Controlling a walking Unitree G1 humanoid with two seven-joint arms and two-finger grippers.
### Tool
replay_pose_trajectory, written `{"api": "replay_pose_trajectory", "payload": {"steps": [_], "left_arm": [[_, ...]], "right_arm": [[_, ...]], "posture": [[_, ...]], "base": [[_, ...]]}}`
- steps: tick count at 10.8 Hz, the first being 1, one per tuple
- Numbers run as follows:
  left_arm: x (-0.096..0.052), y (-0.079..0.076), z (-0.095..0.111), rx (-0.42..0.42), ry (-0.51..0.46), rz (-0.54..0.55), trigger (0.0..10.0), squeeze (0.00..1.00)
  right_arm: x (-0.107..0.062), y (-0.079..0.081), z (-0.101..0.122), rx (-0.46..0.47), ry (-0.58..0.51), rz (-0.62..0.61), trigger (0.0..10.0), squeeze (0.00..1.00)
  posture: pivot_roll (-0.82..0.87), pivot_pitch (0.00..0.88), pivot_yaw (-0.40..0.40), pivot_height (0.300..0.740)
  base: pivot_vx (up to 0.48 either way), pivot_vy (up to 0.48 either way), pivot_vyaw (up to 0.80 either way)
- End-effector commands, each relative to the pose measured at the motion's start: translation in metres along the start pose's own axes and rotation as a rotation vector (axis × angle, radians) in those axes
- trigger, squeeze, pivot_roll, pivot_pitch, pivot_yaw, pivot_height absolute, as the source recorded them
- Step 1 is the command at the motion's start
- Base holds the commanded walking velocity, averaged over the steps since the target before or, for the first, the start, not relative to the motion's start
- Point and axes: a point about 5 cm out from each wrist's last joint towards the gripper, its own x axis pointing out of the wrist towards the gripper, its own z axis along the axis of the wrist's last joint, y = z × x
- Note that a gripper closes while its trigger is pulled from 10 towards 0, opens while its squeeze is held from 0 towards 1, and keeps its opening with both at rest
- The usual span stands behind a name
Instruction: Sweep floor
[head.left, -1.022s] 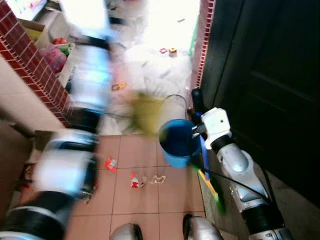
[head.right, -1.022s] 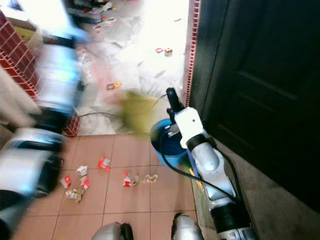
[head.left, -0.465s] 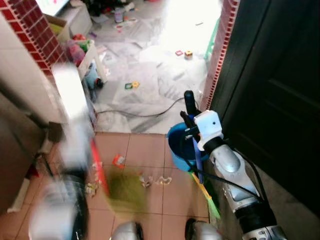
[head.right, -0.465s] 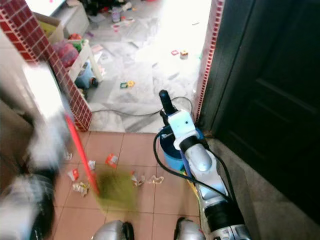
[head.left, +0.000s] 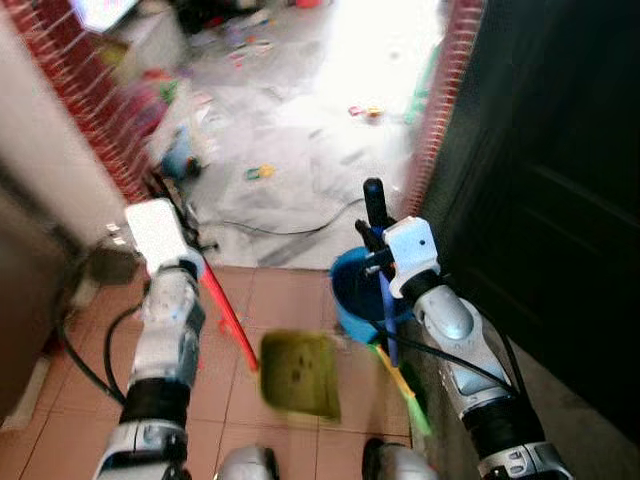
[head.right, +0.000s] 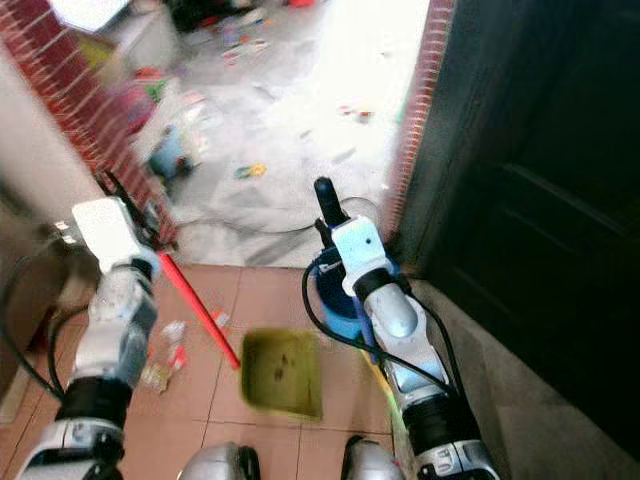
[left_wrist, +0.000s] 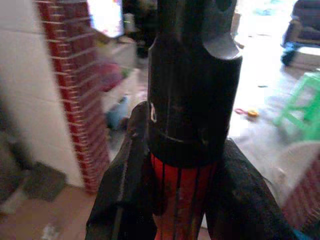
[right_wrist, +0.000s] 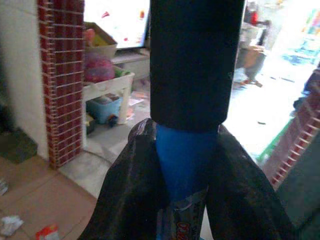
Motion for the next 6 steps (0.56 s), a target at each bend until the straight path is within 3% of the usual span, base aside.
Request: {"api": "replay_pose_trajectory", "payload": {"steps": [1, 2, 3, 6], "left_arm": [[0.002, -0.002, 0.008, -0.009, -0.019, -0.022, 10.0, 0.0], [0.001, -0.002, 0.01, -0.017, -0.015, -0.024, 10.0, 0.0], [-0.002, -0.007, 0.007, -0.054, 0.015, -0.08, 10.0, 0.0], [-0.017, -0.012, -0.004, -0.047, 0.047, -0.118, 10.0, 0.0]], "right_arm": [[0.003, 0.0, 0.007, -0.006, -0.043, -0.006, 10.0, 0.0], [0.002, 0.003, 0.007, -0.005, -0.043, 0.002, 10.0, 0.0], [0.001, 0.004, 0.005, -0.005, -0.041, 0.008, 10.0, 0.0], [-0.002, 0.007, 0.001, -0.001, -0.032, 0.013, 10.0, 0.0]], "posture": [[-0.04, 0.034, 0.063, 0.74], [-0.04, 0.029, 0.063, 0.74], [-0.05, 0.019, 0.066, 0.74], [-0.04, 0.0, 0.075, 0.74]], "base": [[0.0, 0.48, -0.8], [0.0, 0.48, -0.51], [0.0, 0.48, 0.0], [0.0, 0.48, 0.0]]}}
